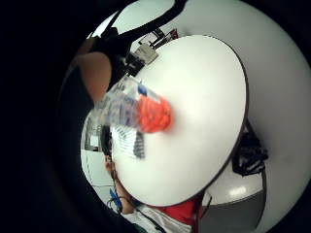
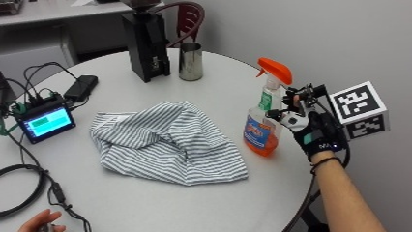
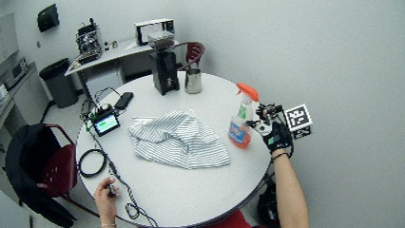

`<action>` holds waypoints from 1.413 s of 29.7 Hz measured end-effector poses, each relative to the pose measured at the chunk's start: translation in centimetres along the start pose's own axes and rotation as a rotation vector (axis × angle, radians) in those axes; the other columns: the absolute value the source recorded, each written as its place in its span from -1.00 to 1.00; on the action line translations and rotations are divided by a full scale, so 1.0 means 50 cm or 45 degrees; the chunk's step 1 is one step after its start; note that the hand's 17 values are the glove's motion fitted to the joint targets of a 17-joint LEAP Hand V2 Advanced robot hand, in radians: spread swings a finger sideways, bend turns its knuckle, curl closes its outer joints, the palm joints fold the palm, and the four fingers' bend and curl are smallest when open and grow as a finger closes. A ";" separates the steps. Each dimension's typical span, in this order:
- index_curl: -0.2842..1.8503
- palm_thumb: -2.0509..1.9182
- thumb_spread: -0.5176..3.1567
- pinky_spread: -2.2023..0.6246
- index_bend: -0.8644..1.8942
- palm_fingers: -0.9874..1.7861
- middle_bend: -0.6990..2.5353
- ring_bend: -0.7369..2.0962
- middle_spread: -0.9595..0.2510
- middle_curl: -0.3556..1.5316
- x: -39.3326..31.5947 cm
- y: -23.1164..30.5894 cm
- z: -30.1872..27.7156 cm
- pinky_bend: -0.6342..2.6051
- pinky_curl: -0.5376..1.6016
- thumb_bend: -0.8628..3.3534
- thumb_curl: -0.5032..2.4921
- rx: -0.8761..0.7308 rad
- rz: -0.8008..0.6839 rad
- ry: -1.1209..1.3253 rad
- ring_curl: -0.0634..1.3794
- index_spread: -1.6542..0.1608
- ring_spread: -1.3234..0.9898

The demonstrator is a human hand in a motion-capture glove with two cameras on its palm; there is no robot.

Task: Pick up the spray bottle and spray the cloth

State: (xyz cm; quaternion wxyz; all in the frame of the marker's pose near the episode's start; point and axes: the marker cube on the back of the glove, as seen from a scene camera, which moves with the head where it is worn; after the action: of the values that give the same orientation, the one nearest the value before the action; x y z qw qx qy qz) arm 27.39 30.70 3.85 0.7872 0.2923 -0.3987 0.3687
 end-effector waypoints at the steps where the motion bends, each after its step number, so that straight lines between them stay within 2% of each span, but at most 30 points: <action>1: -0.54 0.37 -0.22 0.62 -0.31 0.17 -0.38 -0.19 0.46 -0.23 0.005 -0.006 0.003 -0.24 -0.20 -0.60 -0.47 0.001 0.007 0.006 -0.43 0.47 0.13; 17: -0.55 0.39 -0.24 0.63 -0.30 0.18 -0.37 -0.20 0.43 -0.21 -0.004 -0.054 0.054 -0.25 -0.21 -0.60 -0.46 -0.068 -0.011 -0.094 -0.43 0.46 0.13; 22: -0.57 0.47 -0.25 0.62 -0.33 0.31 -0.30 -0.14 0.38 -0.18 0.007 -0.051 0.067 -0.31 -0.24 -0.57 -0.43 -0.035 -0.001 -0.137 -0.42 0.45 0.10; 26: -0.50 0.53 -0.28 0.62 -0.22 0.40 -0.34 -0.16 0.36 -0.19 0.008 -0.055 0.068 -0.33 -0.25 -0.55 -0.39 -0.039 0.000 -0.160 -0.42 0.46 0.08; 30: -0.47 0.55 -0.31 0.63 -0.22 0.42 -0.37 -0.19 0.35 -0.20 0.016 -0.053 0.064 -0.33 -0.23 -0.56 -0.37 -0.060 -0.006 -0.160 -0.41 0.48 0.07; 36: -0.44 0.56 -0.34 0.63 -0.25 0.45 -0.39 -0.23 0.35 -0.19 -0.009 -0.057 0.039 -0.33 -0.23 -0.57 -0.35 -0.176 -0.074 -0.030 -0.42 0.49 0.07; 42: -0.43 0.57 -0.36 0.63 -0.28 0.48 -0.39 -0.25 0.34 -0.18 -0.137 -0.098 0.021 -0.34 -0.22 -0.59 -0.33 -0.383 -0.240 0.184 -0.42 0.50 0.06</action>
State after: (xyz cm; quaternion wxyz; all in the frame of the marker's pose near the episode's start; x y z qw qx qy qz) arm 28.13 24.80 -2.20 0.8796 0.1801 -0.3627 0.2495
